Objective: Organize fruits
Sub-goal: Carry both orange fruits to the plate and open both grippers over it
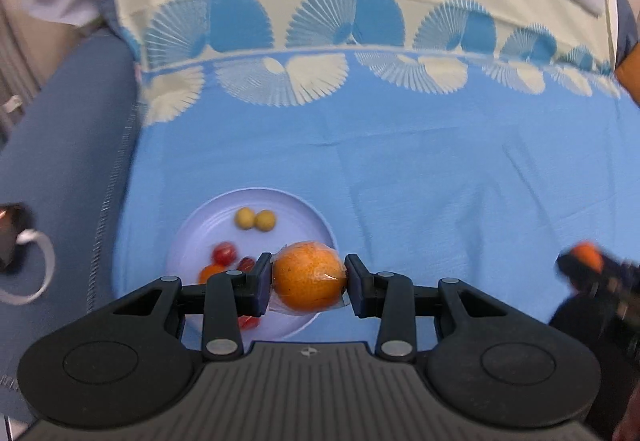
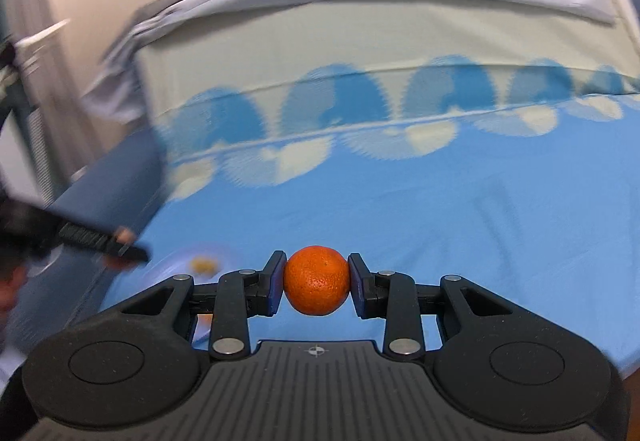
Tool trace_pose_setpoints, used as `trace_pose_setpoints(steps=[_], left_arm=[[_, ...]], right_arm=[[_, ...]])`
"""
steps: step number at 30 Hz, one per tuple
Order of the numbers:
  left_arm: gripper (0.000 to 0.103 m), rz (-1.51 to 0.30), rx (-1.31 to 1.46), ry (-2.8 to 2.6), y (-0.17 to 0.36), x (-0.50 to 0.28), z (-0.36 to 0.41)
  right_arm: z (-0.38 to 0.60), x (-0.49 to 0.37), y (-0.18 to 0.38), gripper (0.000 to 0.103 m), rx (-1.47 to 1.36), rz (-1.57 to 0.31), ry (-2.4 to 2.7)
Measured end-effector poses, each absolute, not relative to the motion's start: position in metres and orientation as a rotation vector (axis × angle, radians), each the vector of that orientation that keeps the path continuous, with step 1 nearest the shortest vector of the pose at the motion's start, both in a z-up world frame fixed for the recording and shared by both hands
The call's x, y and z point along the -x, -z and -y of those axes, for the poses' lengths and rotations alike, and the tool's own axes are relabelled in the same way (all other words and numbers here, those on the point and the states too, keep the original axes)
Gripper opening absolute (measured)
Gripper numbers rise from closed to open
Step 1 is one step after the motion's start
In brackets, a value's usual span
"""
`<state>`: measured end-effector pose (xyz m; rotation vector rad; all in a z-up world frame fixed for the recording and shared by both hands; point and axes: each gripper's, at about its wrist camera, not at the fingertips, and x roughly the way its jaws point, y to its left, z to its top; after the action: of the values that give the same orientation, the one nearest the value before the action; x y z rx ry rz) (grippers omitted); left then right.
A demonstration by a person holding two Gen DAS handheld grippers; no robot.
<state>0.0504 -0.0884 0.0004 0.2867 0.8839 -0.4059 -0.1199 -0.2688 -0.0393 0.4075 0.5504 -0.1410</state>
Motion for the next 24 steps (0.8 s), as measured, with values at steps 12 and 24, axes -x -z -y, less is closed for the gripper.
trace_pose_setpoints(steps=[12, 24], left_arm=[[0.042, -0.882, -0.225, 0.359, -0.008, 0.028, 0.007], [0.042, -0.829, -0.195, 0.337, -0.018, 0.039, -0.015]], right_arm=[[0.174, 0.152, -0.002, 0.035, -0.168, -0.499, -0.006], [0.157, 0.156, -0.010, 0.035, -0.118, -0.495, -0.012]])
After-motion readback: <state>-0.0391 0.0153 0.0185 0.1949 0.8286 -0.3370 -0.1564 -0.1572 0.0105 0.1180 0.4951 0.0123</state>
